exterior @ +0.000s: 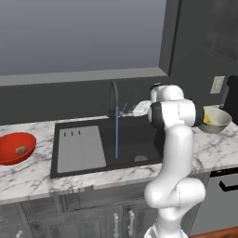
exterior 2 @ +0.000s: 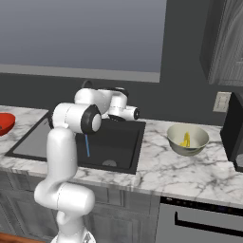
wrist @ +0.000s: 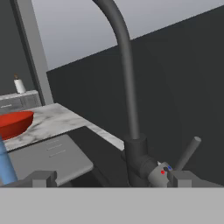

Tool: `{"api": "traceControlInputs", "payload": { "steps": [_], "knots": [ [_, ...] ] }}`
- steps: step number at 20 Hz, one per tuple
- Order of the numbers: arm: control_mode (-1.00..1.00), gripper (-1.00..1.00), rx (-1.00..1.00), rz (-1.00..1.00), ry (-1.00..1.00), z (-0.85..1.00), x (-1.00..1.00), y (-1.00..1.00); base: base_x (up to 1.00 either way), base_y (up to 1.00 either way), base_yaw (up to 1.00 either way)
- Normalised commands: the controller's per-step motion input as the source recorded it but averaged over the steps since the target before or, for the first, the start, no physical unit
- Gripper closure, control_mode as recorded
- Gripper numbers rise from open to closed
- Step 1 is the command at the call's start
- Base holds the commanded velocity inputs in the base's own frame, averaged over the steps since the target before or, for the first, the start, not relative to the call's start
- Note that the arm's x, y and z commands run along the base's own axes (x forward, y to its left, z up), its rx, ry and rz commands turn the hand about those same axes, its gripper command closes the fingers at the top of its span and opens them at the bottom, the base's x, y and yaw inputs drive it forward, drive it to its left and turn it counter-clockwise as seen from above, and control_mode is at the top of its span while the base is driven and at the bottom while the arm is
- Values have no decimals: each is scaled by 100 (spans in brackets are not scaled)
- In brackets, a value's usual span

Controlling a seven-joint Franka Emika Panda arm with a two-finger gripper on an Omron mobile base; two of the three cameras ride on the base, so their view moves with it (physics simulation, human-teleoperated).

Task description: Pick the lemon wedges from the sink and place them in one bowl. Place the potato in the other bowl. Then turn off the sink faucet.

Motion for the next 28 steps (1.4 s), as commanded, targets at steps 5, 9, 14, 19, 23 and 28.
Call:
{"api": "traceControlInputs", "payload": {
  "steps": [5, 9, 14, 19, 23, 28],
  "knots": [
    [-100, -100, 4, 0, 0, -18, 40, 0, 0, 0, 0],
    [-100, -100, 4, 0, 0, -13, 37, 0, 0, 0, 0],
    [-100, -100, 5, 0, 0, -7, 34, 0, 0, 0, 0],
    [-100, -100, 7, 0, 0, 0, 21, 3, 0, 0, 0],
    [-100, -100, 6, 0, 0, 0, 9, 11, 0, 0, 0],
    [-100, -100, 5, 0, 0, -2, 8, 20, 0, 0, 0]
  ]
}}
